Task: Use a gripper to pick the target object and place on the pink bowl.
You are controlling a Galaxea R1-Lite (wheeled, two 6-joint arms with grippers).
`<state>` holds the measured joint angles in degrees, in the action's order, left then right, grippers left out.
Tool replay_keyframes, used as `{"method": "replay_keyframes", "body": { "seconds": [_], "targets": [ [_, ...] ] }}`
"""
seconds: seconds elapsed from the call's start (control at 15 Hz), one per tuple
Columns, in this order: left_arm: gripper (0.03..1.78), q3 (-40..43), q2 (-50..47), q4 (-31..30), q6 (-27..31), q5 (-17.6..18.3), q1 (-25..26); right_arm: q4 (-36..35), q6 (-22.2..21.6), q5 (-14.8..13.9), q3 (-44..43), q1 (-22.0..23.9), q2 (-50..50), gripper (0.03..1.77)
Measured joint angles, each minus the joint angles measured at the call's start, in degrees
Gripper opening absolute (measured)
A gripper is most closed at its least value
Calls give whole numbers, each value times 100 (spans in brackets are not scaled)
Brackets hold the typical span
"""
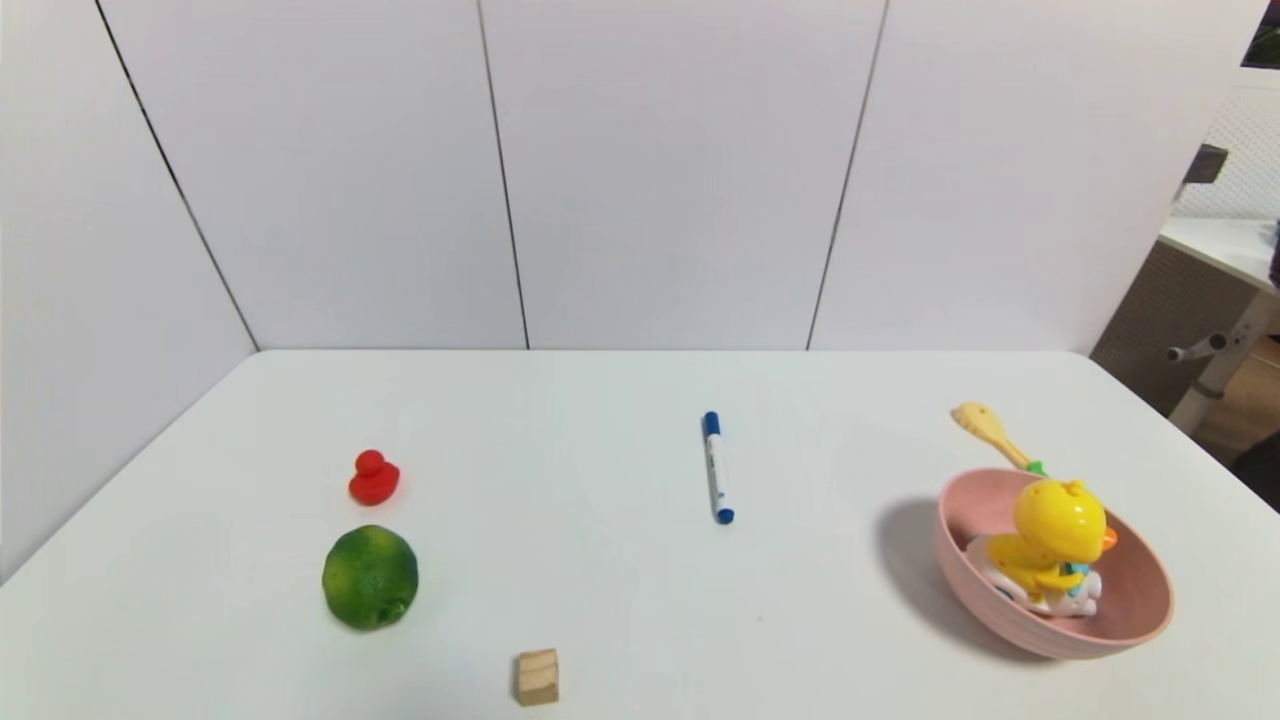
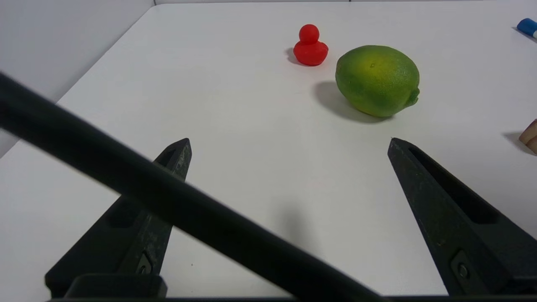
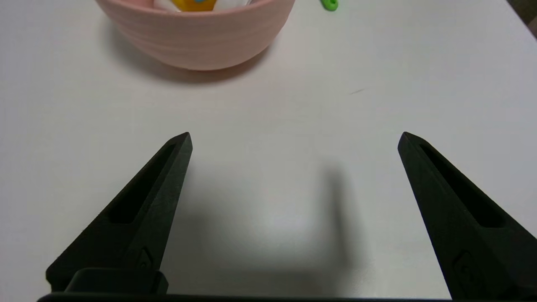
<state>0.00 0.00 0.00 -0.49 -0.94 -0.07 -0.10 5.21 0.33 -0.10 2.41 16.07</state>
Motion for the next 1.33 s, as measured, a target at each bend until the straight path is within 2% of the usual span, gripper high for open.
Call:
{"method": "replay_keyframes", "body": {
  "seconds": [0.07,0.2,0.67,1.33],
  "targets": [
    [169,0,0,0,-2,0,-2,5,-57,-6,2,-251,-30,169],
    [169,0,0,0,-2,-2,-2,10,-88,16,5,-428,-149,169],
    [169,0,0,0,-2,-2,-2,-20,-151,24,10,-285,-1414,170],
    [169,-2,0,0,-2,0,-2,-23,-321,-33,10,-272,-1614,170]
  ]
}}
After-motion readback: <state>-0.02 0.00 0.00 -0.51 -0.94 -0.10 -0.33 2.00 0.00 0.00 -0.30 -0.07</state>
